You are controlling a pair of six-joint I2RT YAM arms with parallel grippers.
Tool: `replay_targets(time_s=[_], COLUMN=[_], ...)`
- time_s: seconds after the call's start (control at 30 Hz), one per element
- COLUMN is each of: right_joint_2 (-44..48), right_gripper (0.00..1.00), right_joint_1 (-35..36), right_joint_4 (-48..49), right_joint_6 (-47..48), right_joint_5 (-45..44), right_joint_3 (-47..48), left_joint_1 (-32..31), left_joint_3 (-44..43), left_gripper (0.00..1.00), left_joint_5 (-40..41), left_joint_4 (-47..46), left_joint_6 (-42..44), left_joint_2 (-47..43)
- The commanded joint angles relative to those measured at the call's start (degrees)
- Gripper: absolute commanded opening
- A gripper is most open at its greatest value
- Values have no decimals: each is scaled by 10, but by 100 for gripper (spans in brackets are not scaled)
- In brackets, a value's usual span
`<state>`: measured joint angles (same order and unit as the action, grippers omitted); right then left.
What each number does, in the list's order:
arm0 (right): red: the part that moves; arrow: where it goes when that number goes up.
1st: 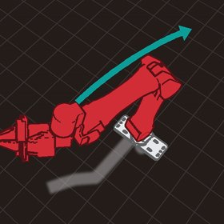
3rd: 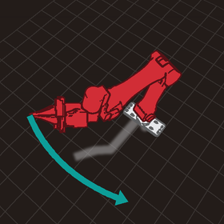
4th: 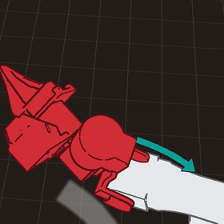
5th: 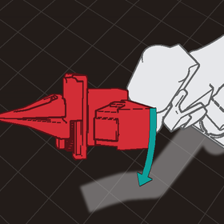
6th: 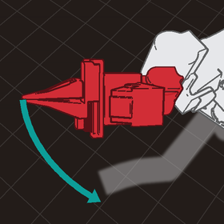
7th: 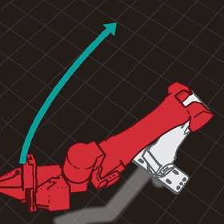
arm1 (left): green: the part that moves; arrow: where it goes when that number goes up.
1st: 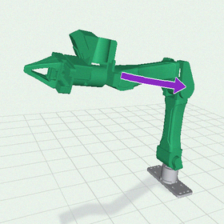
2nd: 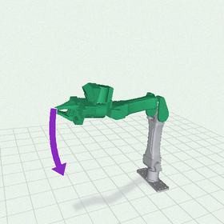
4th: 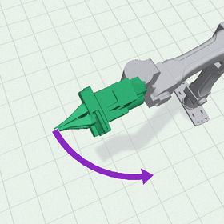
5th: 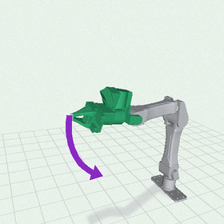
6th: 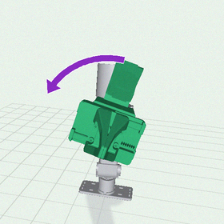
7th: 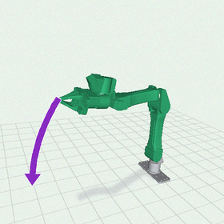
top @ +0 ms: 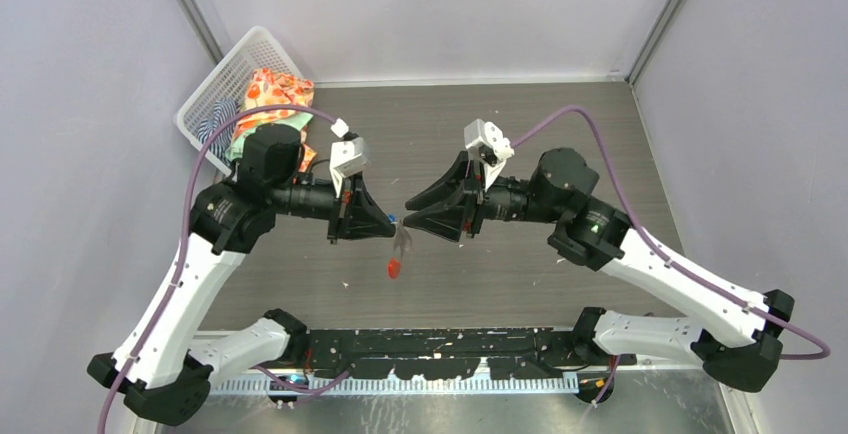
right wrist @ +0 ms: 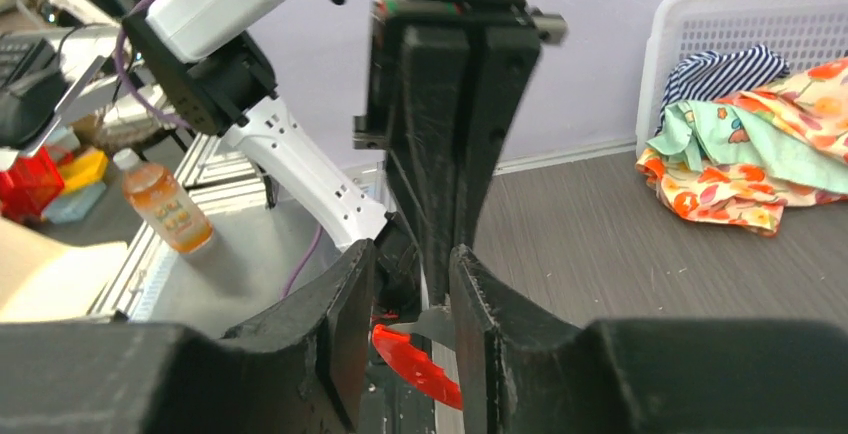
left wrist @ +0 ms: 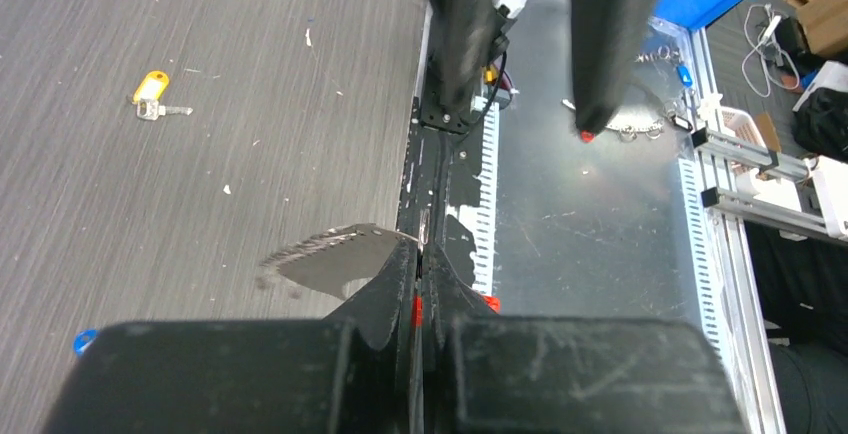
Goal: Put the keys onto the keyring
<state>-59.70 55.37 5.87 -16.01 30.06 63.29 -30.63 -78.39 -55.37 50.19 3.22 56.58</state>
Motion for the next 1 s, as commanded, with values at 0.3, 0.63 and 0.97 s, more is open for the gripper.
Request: replay_targets(time_s=[0.3,0.63,0.97], right_joint_2=[-99,-117,-125], right_gripper=[41,38,30], right_joint_1=[-23,-25,-26], right_joint_4=[-323,-261,-153], right_joint_6=[174,154,84], right_joint_5=[112,114,121], right_joint_3=[199,189,152], left_joint_1=[1,-3,-4], left_joint_3=[-135,-119,-113], left_gripper=[0,0,0], left_joint_5=[-18,-7,-12], left_joint_4=[180,183,154], left_joint_6=[161,165,141], left_joint_2=[74,70,68])
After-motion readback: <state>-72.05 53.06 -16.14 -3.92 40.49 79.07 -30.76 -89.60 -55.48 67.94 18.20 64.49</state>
